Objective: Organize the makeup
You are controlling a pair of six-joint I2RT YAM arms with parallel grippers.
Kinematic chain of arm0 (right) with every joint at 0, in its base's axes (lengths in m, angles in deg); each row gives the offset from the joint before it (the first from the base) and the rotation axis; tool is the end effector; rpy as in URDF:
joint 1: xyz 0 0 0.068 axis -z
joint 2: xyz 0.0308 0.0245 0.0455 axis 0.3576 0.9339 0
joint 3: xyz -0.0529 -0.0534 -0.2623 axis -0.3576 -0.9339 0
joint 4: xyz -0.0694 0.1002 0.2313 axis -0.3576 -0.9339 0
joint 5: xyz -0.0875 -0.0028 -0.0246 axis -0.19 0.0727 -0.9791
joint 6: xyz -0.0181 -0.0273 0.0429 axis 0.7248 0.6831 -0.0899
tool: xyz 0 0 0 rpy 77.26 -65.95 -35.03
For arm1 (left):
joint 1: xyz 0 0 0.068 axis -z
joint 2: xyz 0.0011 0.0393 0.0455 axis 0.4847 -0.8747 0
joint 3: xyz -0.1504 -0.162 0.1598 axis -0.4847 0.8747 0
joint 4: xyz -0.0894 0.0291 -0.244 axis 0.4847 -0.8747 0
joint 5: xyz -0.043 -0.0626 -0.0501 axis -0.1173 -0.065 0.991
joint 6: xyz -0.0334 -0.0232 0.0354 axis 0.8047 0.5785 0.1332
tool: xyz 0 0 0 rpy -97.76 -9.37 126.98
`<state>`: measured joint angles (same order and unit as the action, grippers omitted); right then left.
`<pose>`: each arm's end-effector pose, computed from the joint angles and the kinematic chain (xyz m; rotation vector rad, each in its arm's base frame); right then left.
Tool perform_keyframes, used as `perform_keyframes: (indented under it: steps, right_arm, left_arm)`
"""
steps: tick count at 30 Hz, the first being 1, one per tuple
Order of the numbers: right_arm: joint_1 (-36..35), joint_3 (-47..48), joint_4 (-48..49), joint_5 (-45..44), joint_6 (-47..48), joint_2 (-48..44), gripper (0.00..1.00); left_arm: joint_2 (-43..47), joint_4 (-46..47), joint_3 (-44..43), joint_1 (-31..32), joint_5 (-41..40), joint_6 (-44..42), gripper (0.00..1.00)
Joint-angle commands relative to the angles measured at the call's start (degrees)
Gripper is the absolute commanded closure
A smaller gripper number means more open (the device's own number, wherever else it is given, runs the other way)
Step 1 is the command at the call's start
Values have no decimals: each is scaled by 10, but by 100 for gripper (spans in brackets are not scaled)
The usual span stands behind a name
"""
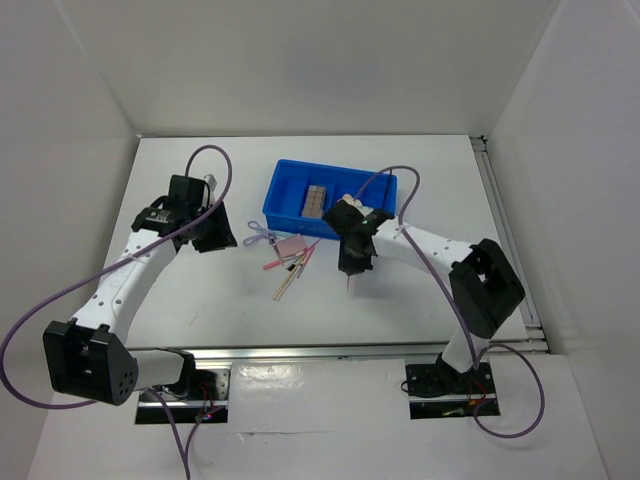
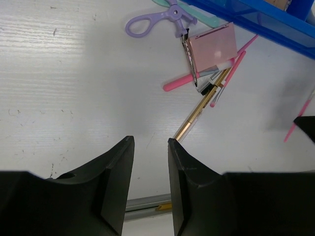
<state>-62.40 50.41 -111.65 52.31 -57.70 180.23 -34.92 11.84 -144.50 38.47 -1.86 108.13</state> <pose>0.2483 0.2097 0.2006 0.1215 2.7888 0.0768 0.2557 -0.0458 0.3012 -0.3752 2.4666 -0.3872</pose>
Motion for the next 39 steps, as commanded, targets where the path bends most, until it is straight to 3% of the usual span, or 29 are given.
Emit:
perform_keyframes:
  steps: [1, 9, 16, 19, 20, 21, 25, 29, 34, 39]
  right_arm:
    - [18, 82, -37, -72, 48, -42, 100]
    - [161, 175, 30, -68, 160, 10, 100]
    - [210, 261, 64, -45, 213, 115, 100]
    - [215, 289, 72, -45, 220, 151, 100]
    - [215, 298, 67, -45, 220, 160, 98]
    - [215, 307, 60, -45, 220, 168, 80]
    - [215, 337, 47, -45, 220, 167, 52]
    - [215, 324, 52, -40, 220, 117, 54]
    - [184, 256, 63, 9, 191, 43, 70]
    - [136, 176, 46, 1, 138, 0, 70]
  left_arm:
    - [1, 12, -1, 5, 9, -10, 53]
    - [-10, 4, -1, 29, 31, -20, 52]
    - [-17, -7, 10, 94, 19, -14, 32]
    - [-31, -7, 15, 125, 7, -8, 29]
    - [-31, -7, 15, 132, 7, -2, 28]
    - [-40, -7, 15, 144, 1, -2, 28]
    - [-53, -7, 15, 161, -15, 3, 26]
    - [-59, -7, 10, 172, -36, 3, 28]
    - [-59, -7, -2, 172, -57, 14, 32]
    - [-81, 13, -2, 186, -6, -29, 29]
